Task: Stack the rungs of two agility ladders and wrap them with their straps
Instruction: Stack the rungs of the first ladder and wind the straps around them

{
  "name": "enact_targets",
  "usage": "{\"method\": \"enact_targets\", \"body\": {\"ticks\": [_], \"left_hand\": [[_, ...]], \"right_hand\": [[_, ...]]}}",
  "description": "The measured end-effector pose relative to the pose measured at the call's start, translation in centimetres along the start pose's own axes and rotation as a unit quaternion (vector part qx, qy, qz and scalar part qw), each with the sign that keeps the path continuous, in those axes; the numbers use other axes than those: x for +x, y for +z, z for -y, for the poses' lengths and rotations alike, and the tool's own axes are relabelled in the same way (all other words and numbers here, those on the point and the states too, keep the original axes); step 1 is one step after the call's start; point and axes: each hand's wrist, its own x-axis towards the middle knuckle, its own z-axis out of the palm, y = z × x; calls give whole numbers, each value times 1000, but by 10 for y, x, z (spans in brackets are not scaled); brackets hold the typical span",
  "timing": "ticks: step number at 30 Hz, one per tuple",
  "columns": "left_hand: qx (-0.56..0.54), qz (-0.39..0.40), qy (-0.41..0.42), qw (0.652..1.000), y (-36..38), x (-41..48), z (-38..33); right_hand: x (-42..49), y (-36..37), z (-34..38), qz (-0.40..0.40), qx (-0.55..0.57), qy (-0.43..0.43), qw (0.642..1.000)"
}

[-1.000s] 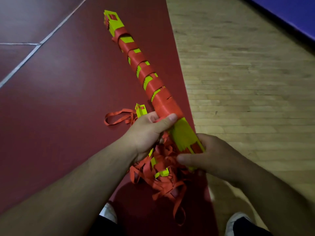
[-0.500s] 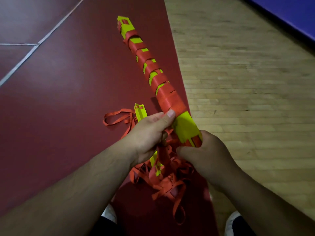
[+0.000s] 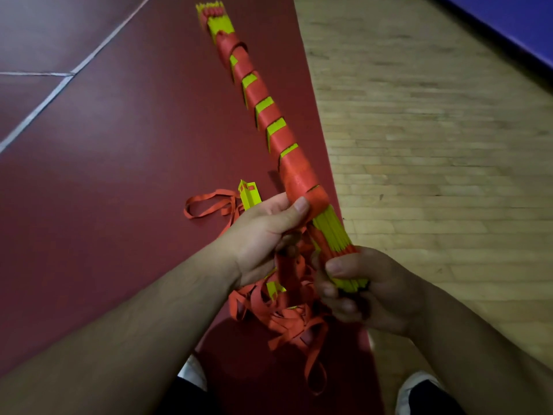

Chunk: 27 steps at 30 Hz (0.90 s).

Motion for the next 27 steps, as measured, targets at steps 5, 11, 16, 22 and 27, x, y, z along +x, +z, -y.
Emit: {"method": "enact_targets", "body": {"ticks": [5, 11, 16, 22, 27], "left_hand": [[123, -88, 35, 988, 4, 5, 0], [180, -76, 39, 980, 6, 4, 4], [90, -30, -8, 995, -7, 4, -2], [-21, 14, -51, 998, -1, 5, 3], [-5, -2, 34, 999, 1, 3, -1]], "right_hand": [[-1, 8, 1, -261, -330, -92, 903], [-1, 24, 0, -264, -342, -108, 895], [-12, 10, 7, -52, 90, -110, 989], [-18, 5, 2, 87, 109, -78, 987], [-22, 2, 25, -41, -68, -86, 993]]}}
